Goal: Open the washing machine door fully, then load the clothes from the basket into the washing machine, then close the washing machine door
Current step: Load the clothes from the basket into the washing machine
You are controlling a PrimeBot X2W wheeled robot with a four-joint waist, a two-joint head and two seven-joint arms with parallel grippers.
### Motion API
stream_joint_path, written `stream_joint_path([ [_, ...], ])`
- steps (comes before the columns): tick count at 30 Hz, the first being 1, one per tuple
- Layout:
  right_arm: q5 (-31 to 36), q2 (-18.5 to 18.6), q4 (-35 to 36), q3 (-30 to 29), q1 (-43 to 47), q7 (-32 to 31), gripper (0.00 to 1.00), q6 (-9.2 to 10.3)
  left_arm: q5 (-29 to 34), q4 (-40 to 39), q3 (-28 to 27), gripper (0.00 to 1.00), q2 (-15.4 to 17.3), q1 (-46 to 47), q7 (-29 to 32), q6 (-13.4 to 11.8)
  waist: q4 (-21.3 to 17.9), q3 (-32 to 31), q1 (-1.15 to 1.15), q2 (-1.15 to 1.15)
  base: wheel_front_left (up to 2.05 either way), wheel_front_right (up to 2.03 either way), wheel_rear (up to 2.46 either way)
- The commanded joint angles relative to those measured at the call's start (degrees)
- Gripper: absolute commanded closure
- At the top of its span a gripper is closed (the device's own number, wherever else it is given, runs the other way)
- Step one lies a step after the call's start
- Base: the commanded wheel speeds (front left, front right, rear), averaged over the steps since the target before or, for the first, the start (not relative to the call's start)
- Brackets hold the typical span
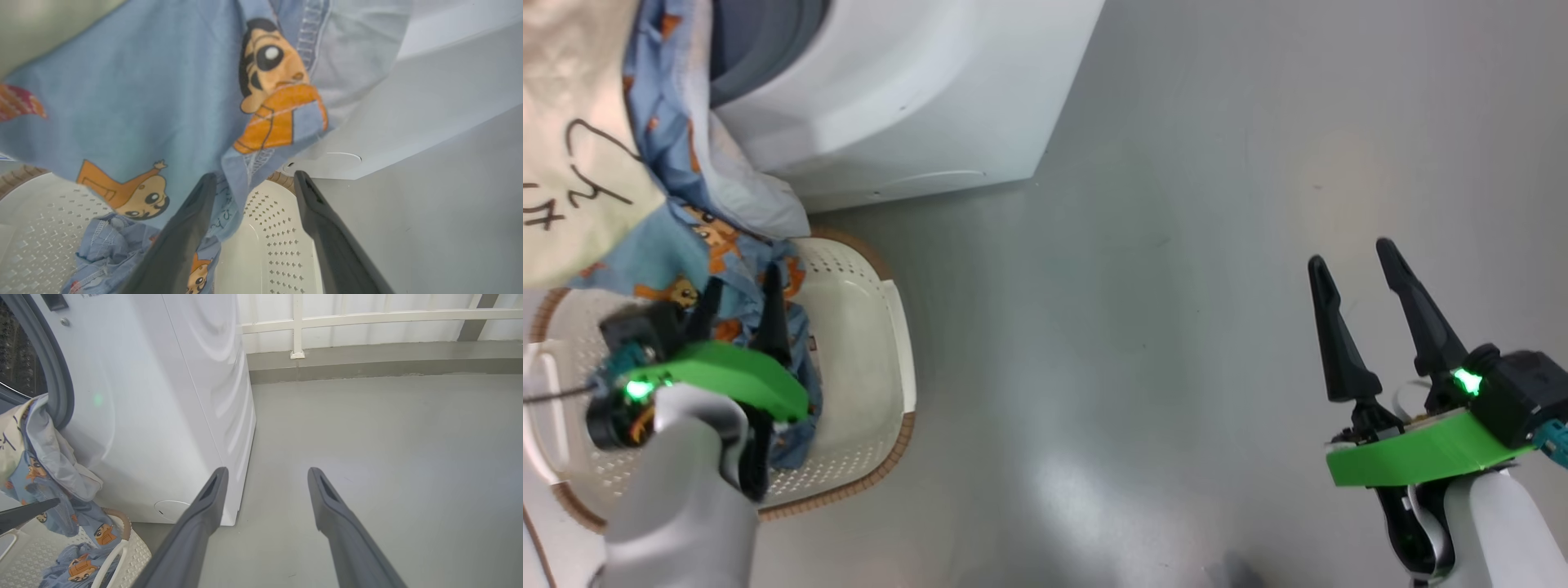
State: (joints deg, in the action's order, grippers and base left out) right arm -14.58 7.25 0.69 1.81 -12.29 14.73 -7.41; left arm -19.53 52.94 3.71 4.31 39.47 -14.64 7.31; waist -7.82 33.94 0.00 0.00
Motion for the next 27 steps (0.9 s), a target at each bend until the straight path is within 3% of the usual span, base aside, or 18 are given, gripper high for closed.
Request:
stream_joint_path([
  [1,0.69,0.17,1.46,1.62,-0.11,0.27,0.0,-0.08,-0.39,-0.29,-1.12,0.0,2.49,0.29,-0.36,0.18,-0.59,0.72,0.0,0.0,0.0,0.0,0.0],
  [22,0.74,0.16,1.77,3.34,-0.99,0.27,0.0,-0.08,-9.41,5.27,4.45,0.0,8.59,10.3,-0.36,0.18,-3.81,1.8,0.0,0.0,0.0,0.0,0.0],
  [23,0.75,0.19,1.75,3.43,-0.95,0.27,0.0,-0.08,-9.83,5.31,4.51,0.2,8.71,10.39,-0.36,0.18,-3.91,1.71,0.0,0.0,0.0,0.0,0.0],
  [24,0.74,0.26,1.75,3.47,-0.89,0.27,0.0,-0.08,-10.31,5.37,4.45,0.6,8.8,10.47,-0.36,0.18,-3.96,1.62,0.0,0.0,0.0,0.0,0.0],
  [26,0.74,0.4,1.83,3.46,-0.76,0.27,0.0,-0.08,-11.05,5.39,4.47,0.95,8.96,10.62,-0.36,0.18,-4.02,1.52,0.0,0.0,0.0,0.0,0.0],
  [27,0.74,0.46,1.86,3.4,-0.68,0.27,0.0,-0.08,-11.35,5.27,4.49,1.0,9.0,10.67,-0.36,0.18,-3.98,1.47,0.0,0.0,0.0,0.0,0.0],
])
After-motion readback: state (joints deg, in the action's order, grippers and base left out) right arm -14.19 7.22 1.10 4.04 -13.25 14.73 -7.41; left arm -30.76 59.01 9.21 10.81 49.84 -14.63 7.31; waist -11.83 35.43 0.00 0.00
